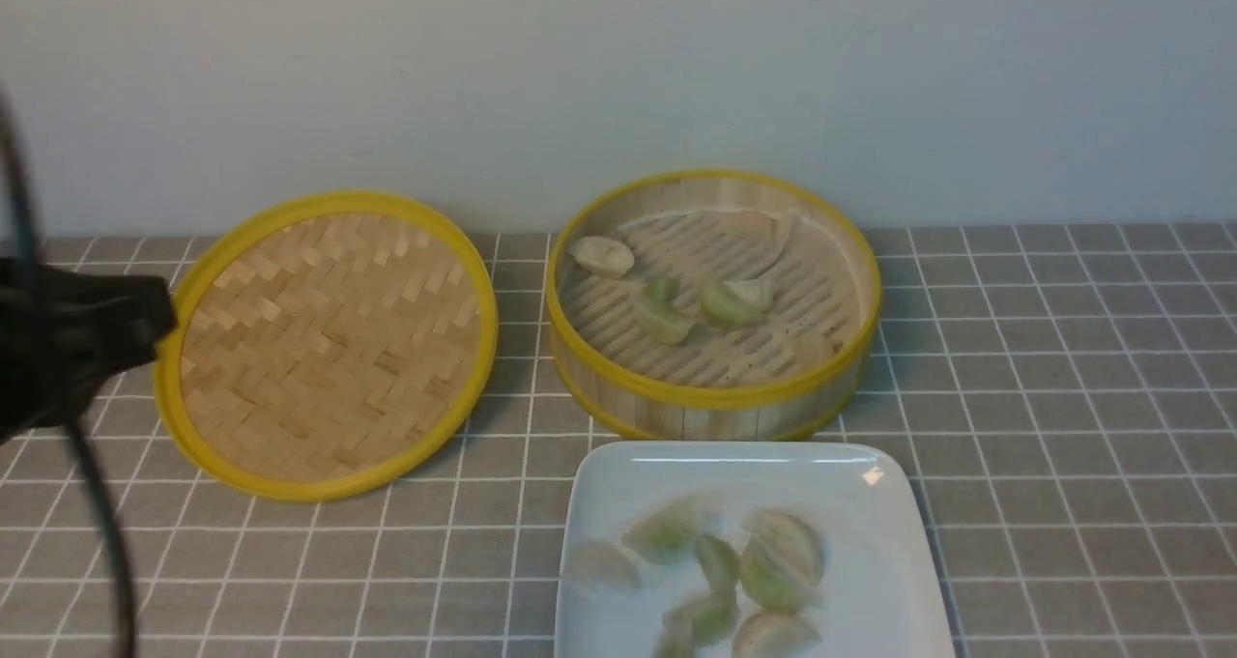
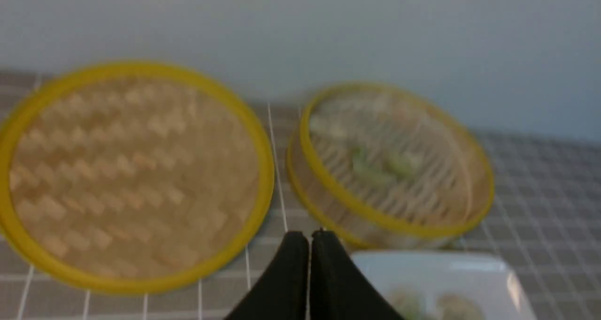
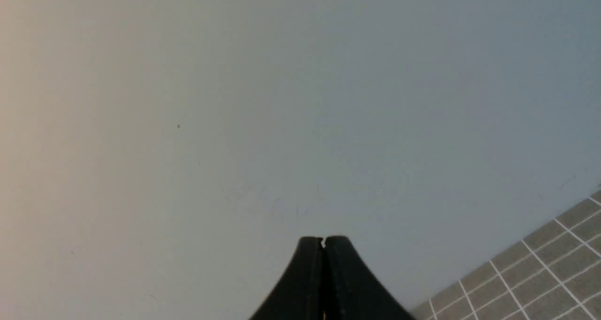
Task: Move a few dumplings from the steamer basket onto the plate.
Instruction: Use the left arm to grab a dumpling from the steamer
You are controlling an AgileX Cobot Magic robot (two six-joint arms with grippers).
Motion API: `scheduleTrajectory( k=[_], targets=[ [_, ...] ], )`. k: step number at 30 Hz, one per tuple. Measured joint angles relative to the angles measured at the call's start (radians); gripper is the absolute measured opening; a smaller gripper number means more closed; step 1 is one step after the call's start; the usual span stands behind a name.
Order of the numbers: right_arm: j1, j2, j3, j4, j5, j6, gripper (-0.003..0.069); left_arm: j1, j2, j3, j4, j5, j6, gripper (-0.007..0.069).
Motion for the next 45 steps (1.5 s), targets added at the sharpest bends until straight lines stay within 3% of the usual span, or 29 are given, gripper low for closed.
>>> scheduleTrajectory(
  k=[2,3,7,8,13,15,18,22,26,30,36,40,45],
  targets=[
    [0.004,0.000,-0.013,0.002,0.028,0.014,-0.0013,0.000,0.063,-0.027,-0.019,0.026,0.038,-0.0005],
    [0.016,0.000,-0.068,-0.002,0.112,0.022,-0.0013,-0.003,0.177,-0.074,-0.060,0.062,0.122,-0.0005],
    [0.052,0.106,-0.290,-0.071,0.433,0.003,-0.0013,-0.052,0.351,-0.155,-0.115,0.081,0.250,-0.0005],
    [0.066,0.193,-0.426,-0.100,0.587,-0.014,-0.0013,-0.078,0.386,-0.186,-0.120,0.081,0.279,-0.0005],
    [0.093,0.485,-0.764,-0.131,1.004,-0.134,-0.0013,-0.164,0.533,-0.310,-0.123,0.090,0.314,-0.0005],
    [0.093,0.641,-0.936,-0.146,1.216,-0.251,-0.0013,-0.188,0.596,-0.368,-0.122,0.095,0.317,-0.0005],
    [0.093,0.796,-1.090,-0.172,1.343,-0.327,-0.0013,-0.218,0.689,-0.464,-0.122,0.097,0.318,-0.0005],
    [0.093,0.934,-1.202,-0.194,1.365,-0.348,-0.0013,-0.251,0.834,-0.595,-0.096,0.098,0.329,0.0026],
    [0.093,0.998,-1.223,-0.184,1.367,-0.351,-0.0013,-0.272,0.963,-0.696,-0.065,0.101,0.333,0.0116],
    [0.093,1.034,-1.226,-0.170,1.374,-0.352,-0.0013,-0.291,1.104,-0.789,-0.039,0.100,0.341,0.0316],
    [0.093,1.040,-1.228,-0.166,1.375,-0.352,-0.0013,-0.299,1.239,-0.869,-0.027,0.051,0.357,0.0556],
    [0.093,1.040,-1.228,-0.166,1.375,-0.352,-0.0013,-0.301,1.312,-0.905,-0.027,-0.026,0.365,0.0629],
    [0.093,1.040,-1.228,-0.166,1.375,-0.352,-0.0013,-0.319,1.371,-0.912,-0.027,-0.092,0.401,0.0636]
  ],
)
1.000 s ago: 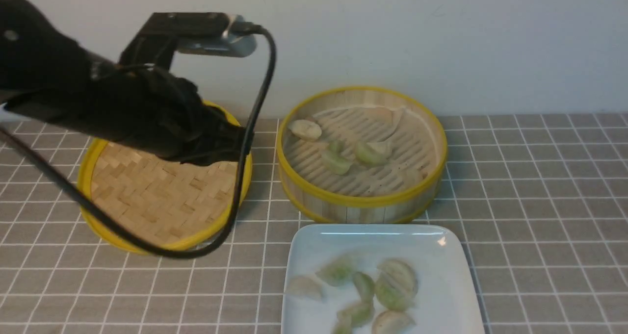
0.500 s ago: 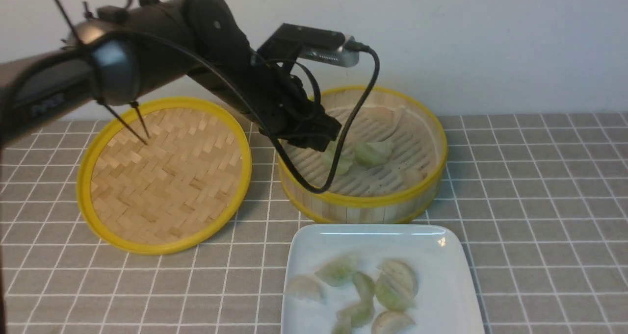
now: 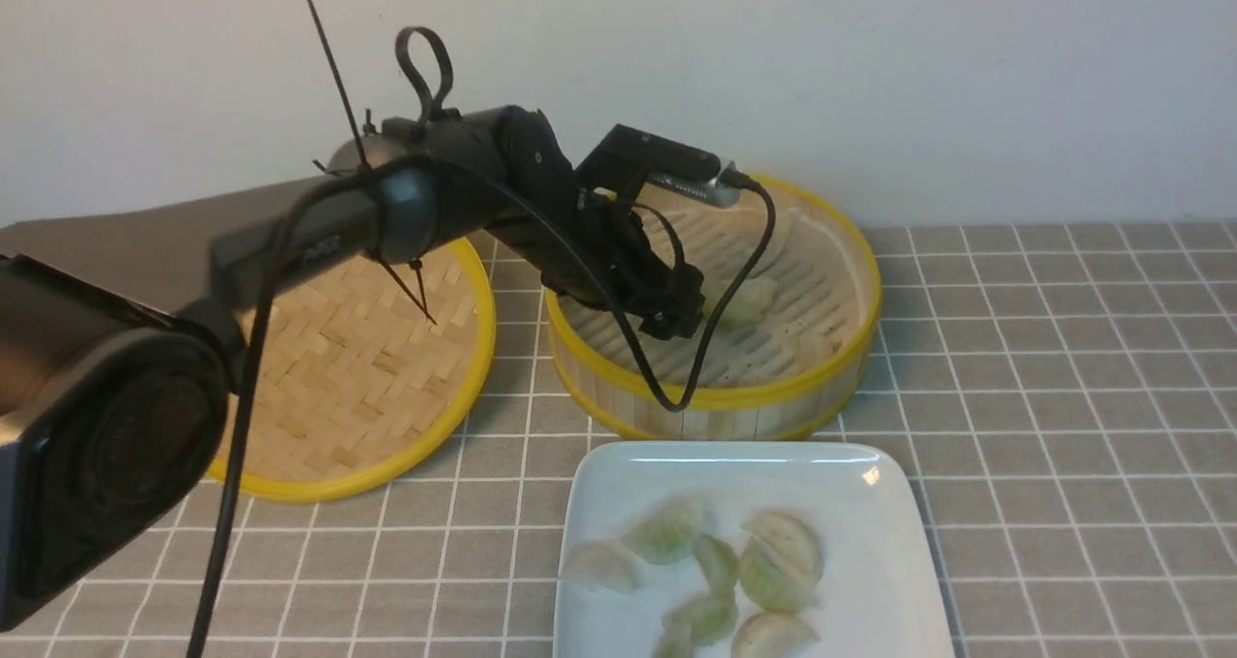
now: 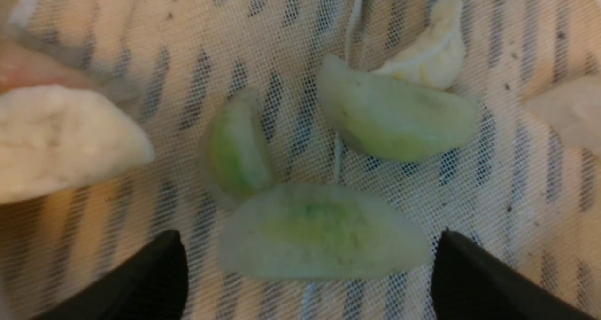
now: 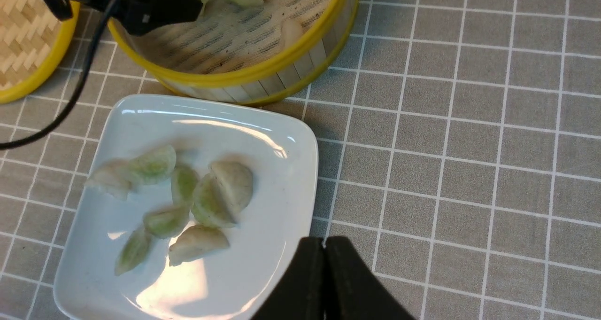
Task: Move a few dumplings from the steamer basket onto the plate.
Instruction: Use the left arm to grab a dumpling from the steamer, then use the left arm to put the dumpling into the plate
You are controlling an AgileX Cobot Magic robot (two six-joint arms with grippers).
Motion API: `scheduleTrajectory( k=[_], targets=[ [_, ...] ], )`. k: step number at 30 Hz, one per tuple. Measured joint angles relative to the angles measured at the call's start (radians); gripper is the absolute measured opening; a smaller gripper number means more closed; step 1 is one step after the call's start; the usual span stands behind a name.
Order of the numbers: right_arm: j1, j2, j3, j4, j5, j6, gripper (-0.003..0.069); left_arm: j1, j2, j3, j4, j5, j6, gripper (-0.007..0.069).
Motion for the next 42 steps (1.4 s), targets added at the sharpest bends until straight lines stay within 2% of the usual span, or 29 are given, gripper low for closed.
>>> scheduleTrajectory(
  k=[4,7,9,12,17,23,28,33,37,42],
  targets=[
    [0.000,0.000,0.000,0.000,0.000,0.000,-0.0013,-0.010,0.029,0.000,-0.008,-0.038,0.009,0.0633],
    [0.000,0.000,0.000,0.004,0.000,0.000,-0.0013,-0.010,0.037,0.000,-0.011,-0.068,0.009,0.0600],
    [0.000,0.000,0.000,0.005,0.000,0.000,-0.0013,-0.010,0.041,0.000,-0.016,-0.079,0.009,0.0559],
    [0.000,0.000,0.000,0.008,0.000,0.000,-0.0013,-0.010,0.042,-0.001,-0.017,-0.088,0.009,0.0440],
    [0.000,0.000,0.000,0.009,0.000,0.000,-0.0013,-0.010,0.042,-0.009,-0.019,-0.073,0.009,0.0436],
    [0.000,0.000,0.000,0.014,0.000,0.000,-0.0013,-0.009,0.005,-0.074,-0.012,0.136,-0.018,0.0436],
    [0.000,0.000,0.000,0.023,0.000,-0.001,-0.0013,-0.009,-0.118,-0.163,-0.002,0.328,-0.043,0.0436],
    [0.000,0.000,0.000,0.029,0.000,-0.001,-0.0013,-0.011,-0.250,-0.188,-0.055,0.584,-0.044,0.0436],
    [0.000,0.000,0.000,0.030,0.000,-0.001,-0.0013,-0.032,-0.279,-0.164,-0.051,0.628,-0.069,0.0436],
    [0.000,0.000,0.000,0.034,0.000,-0.001,-0.0013,-0.108,-0.337,0.039,0.061,0.631,-0.150,0.0436]
  ],
)
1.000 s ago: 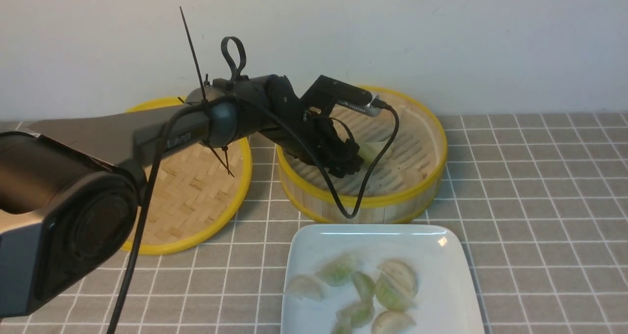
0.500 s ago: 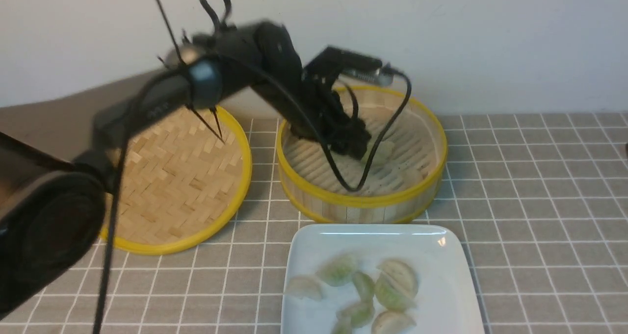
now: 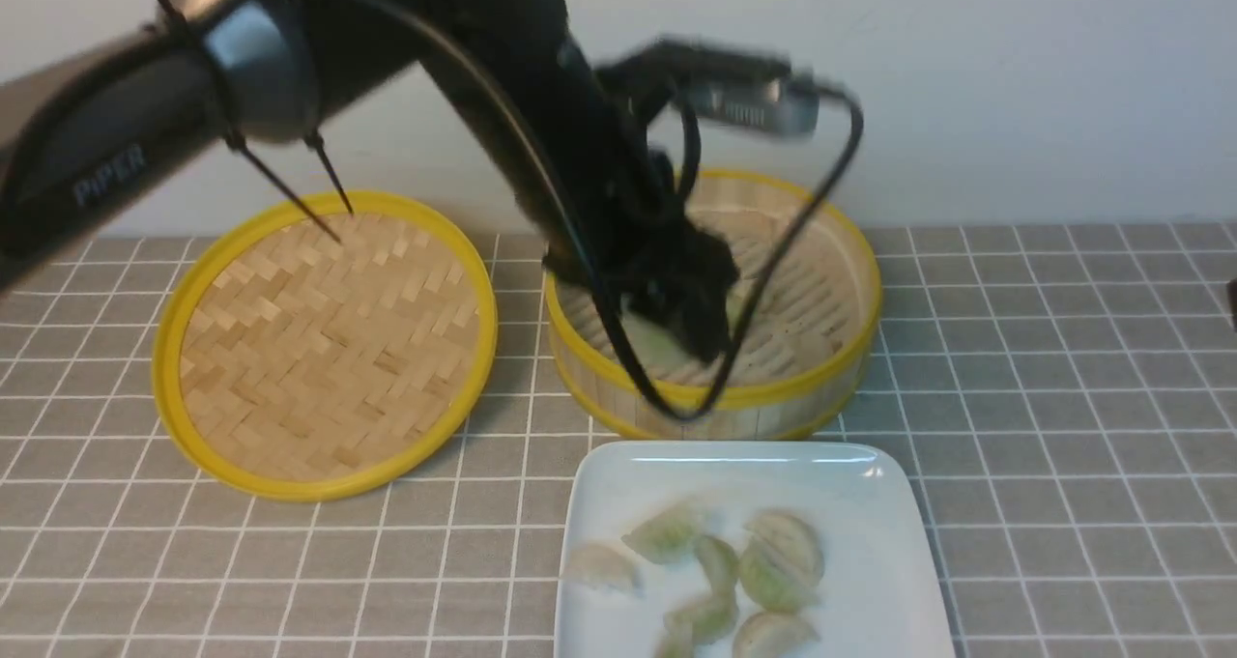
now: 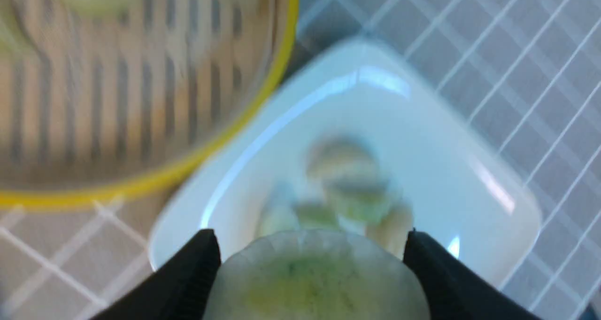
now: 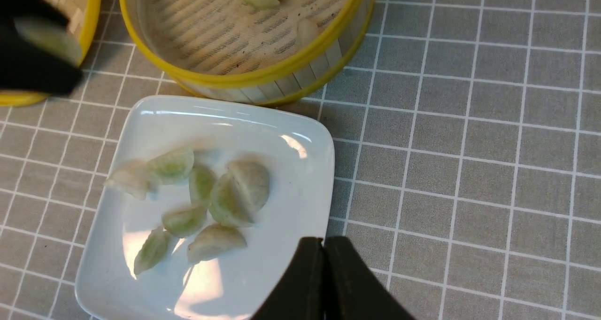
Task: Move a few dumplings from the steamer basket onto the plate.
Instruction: Use the left arm to put the dumpling into the plate, then use the right arm to grab a dumpling from inside the steamer
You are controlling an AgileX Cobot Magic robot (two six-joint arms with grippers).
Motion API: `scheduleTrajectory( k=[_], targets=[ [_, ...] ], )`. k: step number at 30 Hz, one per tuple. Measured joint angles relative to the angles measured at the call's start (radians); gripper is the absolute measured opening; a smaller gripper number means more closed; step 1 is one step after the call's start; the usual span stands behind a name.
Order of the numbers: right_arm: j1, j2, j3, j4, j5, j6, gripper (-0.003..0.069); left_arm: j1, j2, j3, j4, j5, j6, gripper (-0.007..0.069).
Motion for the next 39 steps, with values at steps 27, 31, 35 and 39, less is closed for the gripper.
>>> scheduleTrajectory(
  k=[27,31,35,39],
  targets=[
    [0.000,0.129,-0.105,0.087,-0.052,-0.100,-0.0013,-0.151,0.159,0.102,0.137,-0.020,-0.136,0.0607],
    [0.001,0.232,-0.184,0.117,-0.018,-0.129,-0.0013,-0.151,0.159,0.049,0.149,-0.020,-0.167,0.0572],
    [0.004,0.372,-0.293,0.124,-0.008,-0.161,-0.0013,-0.150,0.099,0.046,0.185,-0.019,-0.225,0.0323],
    [0.028,0.520,-0.402,0.121,-0.007,-0.180,-0.0010,-0.125,-0.073,0.151,0.276,-0.018,-0.287,0.0045]
  ],
)
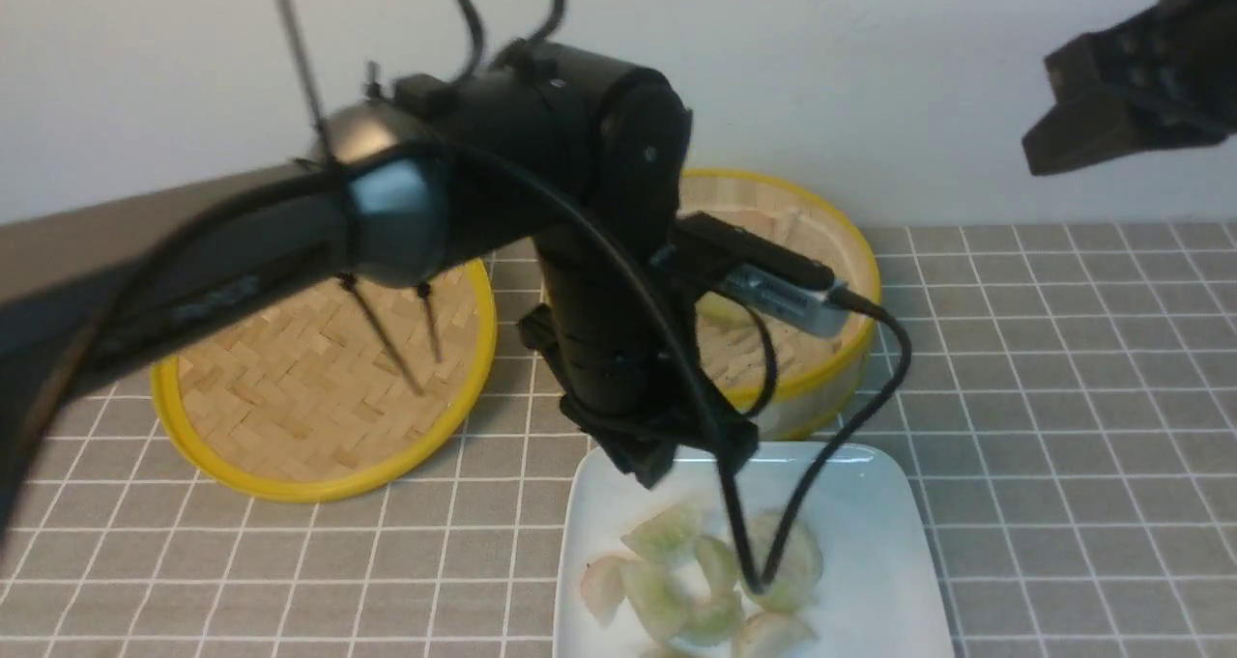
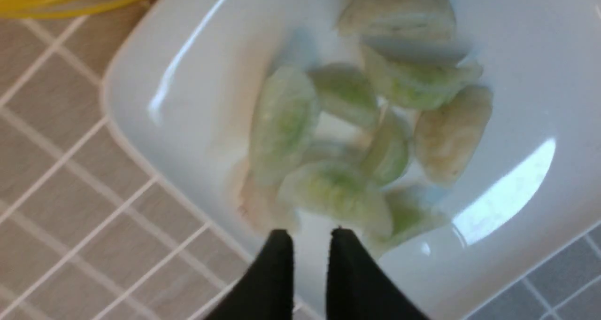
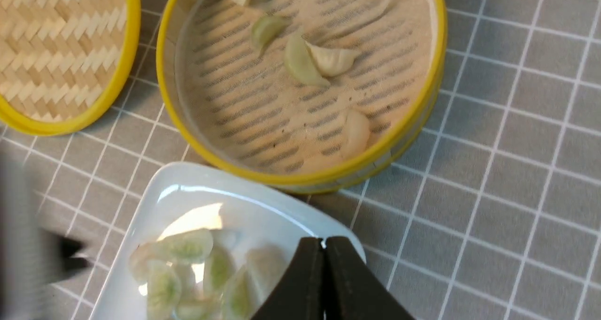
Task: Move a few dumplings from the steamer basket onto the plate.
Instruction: Use the right arm to grab a dumpling from inside the steamer
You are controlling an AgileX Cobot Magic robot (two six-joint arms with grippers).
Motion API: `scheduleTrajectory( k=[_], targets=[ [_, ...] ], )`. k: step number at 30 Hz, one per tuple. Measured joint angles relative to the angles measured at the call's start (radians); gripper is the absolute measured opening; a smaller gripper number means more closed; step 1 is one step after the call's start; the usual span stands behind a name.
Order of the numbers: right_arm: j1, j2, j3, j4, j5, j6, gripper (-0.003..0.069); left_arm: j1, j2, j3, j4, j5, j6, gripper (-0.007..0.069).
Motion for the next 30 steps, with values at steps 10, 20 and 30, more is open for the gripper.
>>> scheduleTrajectory(
  k=[10,20,30],
  targets=[
    [0.145,0.384,-0.257,-0.074,-0.042,-0.078,0.0085,0.074,-0.401,0.264,0.050,0.024,-0.128,-0.0005],
    [0.282,0.664,-0.390,-0.173,-0.190,-0.262,0.0390,0.074,-0.594,0.309,0.049,0.040,-0.146,-0.0005],
    [0.316,0.759,-0.396,-0.270,-0.343,-0.316,0.0440,0.074,-0.625,0.309,0.052,0.043,-0.149,-0.0005]
  ],
)
